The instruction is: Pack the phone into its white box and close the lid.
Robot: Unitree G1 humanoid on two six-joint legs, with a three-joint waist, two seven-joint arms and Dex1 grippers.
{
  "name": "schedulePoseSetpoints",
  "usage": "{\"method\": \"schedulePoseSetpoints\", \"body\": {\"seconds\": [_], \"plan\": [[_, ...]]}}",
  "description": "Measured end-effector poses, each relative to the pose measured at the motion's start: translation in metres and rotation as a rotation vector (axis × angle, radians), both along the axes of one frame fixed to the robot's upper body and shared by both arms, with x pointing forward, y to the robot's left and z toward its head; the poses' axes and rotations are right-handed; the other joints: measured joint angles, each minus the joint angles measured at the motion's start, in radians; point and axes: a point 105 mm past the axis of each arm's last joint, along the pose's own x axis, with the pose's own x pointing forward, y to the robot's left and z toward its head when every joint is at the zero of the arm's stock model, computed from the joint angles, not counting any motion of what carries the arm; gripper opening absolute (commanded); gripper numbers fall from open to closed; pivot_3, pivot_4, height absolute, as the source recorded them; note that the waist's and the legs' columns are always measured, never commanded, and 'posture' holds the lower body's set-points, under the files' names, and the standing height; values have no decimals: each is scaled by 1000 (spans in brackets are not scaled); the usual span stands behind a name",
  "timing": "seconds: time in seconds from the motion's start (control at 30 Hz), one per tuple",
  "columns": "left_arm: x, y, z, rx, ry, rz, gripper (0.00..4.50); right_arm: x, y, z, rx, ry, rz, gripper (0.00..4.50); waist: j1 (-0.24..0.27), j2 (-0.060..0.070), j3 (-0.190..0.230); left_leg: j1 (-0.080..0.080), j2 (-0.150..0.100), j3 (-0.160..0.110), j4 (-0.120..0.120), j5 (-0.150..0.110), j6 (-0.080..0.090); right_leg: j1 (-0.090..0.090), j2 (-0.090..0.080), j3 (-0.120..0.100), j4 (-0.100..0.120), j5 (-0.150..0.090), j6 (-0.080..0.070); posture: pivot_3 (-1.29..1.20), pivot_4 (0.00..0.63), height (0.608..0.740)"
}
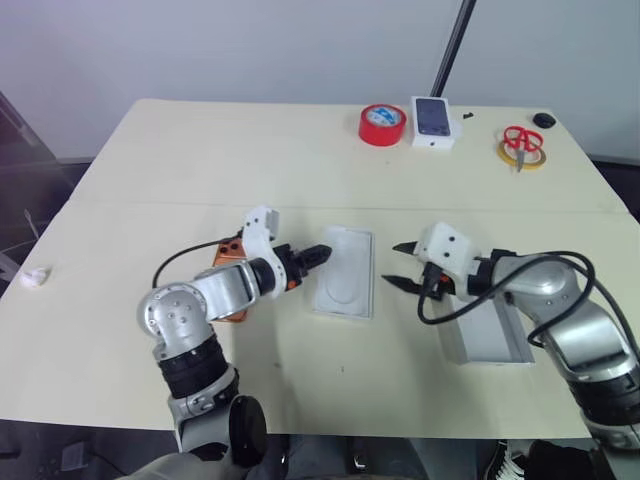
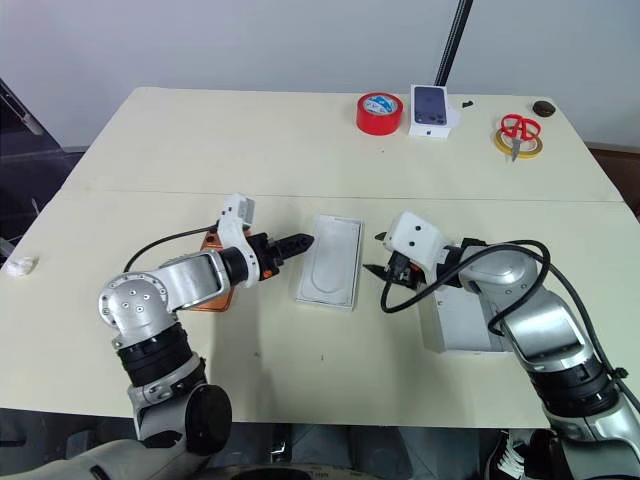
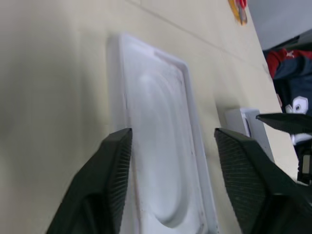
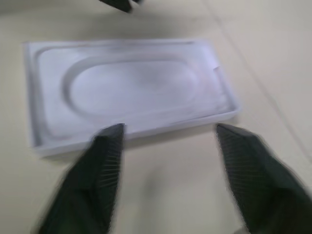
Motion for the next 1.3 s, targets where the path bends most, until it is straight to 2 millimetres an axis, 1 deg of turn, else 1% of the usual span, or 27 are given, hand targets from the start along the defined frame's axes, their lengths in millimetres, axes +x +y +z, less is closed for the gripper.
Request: {"method": "schedulePoseSetpoints", "body": {"seconds": [0.07, 0.1, 0.17, 0.23, 0.27, 0.33, 0.4, 0.47, 0.57, 0.63, 0.7, 0.8, 1.0, 1.07, 1.17, 1.23, 1.3], "plan": [[3, 14, 5, 28, -38, 36, 2890, 6, 2, -1, 11, -1, -14, 592, 1, 0, 0, 0, 0, 0, 0, 0, 0, 0, 0, 0, 0, 0, 0, 0, 150, 718], [4, 25, 7, 63, -70, 56, 2890, 9, 6, 0, 24, -5, -18, 61, -2, 0, 0, 0, 0, 0, 0, 1, -1, 0, 0, 0, 0, 0, 0, 0, 150, 718], [3, 50, 5, 192, -137, 89, 2890, 16, 16, 1, 43, -19, -21, 24, -9, 1, 0, 1, 0, 1, -2, 3, -6, -1, 0, 1, 1, 0, 0, 0, 150, 718], [-1, 70, 3, 298, -207, 96, 2890, 24, 24, 0, 51, -21, -40, 24, -6, 1, 0, 1, 1, 1, -3, 4, -8, -2, -1, 1, 1, 0, -1, 0, 150, 718], [-5, 78, 2, 345, -252, 79, 2890, 29, 30, -2, 54, -23, -55, 24, -5, 1, 0, 1, 1, 1, -3, 5, -8, -2, -1, 1, 1, 0, -1, 0, 150, 718], [-13, 84, 2, 402, -331, 23, 2890, 37, 39, -7, 43, -29, -74, 24, 0, 1, 0, 0, 1, 1, -3, 4, -8, -3, -3, 0, 0, 0, -1, 0, 150, 718], [-28, 87, -3, 492, -406, -88, 2890, 42, 52, -12, 31, -38, -82, 24, 0, 1, 0, 0, 1, 2, -4, 4, -6, -3, -4, 0, -1, 0, -2, 0, 150, 718], [-42, 89, -9, 544, -449, -186, 2890, 46, 60, -17, 25, -33, -88, 24, 2, 1, 0, -1, 0, 2, -4, 1, -3, -3, -6, 0, -1, -2, -5, 0, 150, 718], [-52, 90, -11, 548, -486, -251, 2890, 50, 68, -29, 3, -20, -104, 24, 2, 1, 0, -1, 0, 2, -4, 1, -1, -3, -8, -1, -1, -2, -5, 0, 150, 718], [-55, 88, -10, 538, -507, -267, 2890, 56, 69, -38, -18, -11, -140, 24, 0, 1, 0, -1, 0, 2, -4, 0, -1, -3, -8, -1, -1, -2, -5, 0, 150, 718], [-57, 88, -9, 532, -516, -270, 2890, 62, 64, -42, -39, -18, -180, 24, -2, 1, 0, -1, 0, 2, -4, 0, -1, -3, -8, -1, -1, -2, -5, 0, 150, 718], [-59, 89, -12, 531, -514, -265, 2890, 68, 58, -39, -72, -55, -214, 24, -4, 1, 0, -1, 0, 2, -4, 0, -1, -4, -8, -1, -1, 0, -2, 0, 150, 718], [-63, 89, -15, 532, -510, -268, 2890, 68, 50, -39, -123, -70, -216, 24, -5, 1, 0, -1, 0, 2, -4, 0, 0, -4, -7, -1, -1, 0, -2, 0, 150, 718], [-64, 90, -15, 533, -509, -264, 2890, 66, 50, -38, -131, -73, -201, 24, -4, 1, 0, -1, 0, 2, -4, 0, 0, -4, -7, -1, -1, 0, -2, 0, 150, 718], [-61, 95, -13, 537, -510, -220, 2890, 62, 55, -33, -130, -83, -164, 24, -5, 1, 0, -1, 0, 2, -4, 0, 0, -4, -6, -1, -1, 0, -2, 0, 150, 718], [-56, 102, -9, 518, -500, -151, 2890, 57, 63, -26, -103, -91, -119, 24, -5, 1, 0, -1, 1, 1, -4, 0, 0, -4, -6, -1, 0, 0, -2, 0, 150, 718], [-46, 118, -6, 484, -454, -24, 3428, 48, 82, -16, -20, -80, -52, 0, -7, 1, 0, -1, 1, 1, -4, 0, 0, -4, -5, -1, 1, 0, -2, 0, 150, 718]]}}
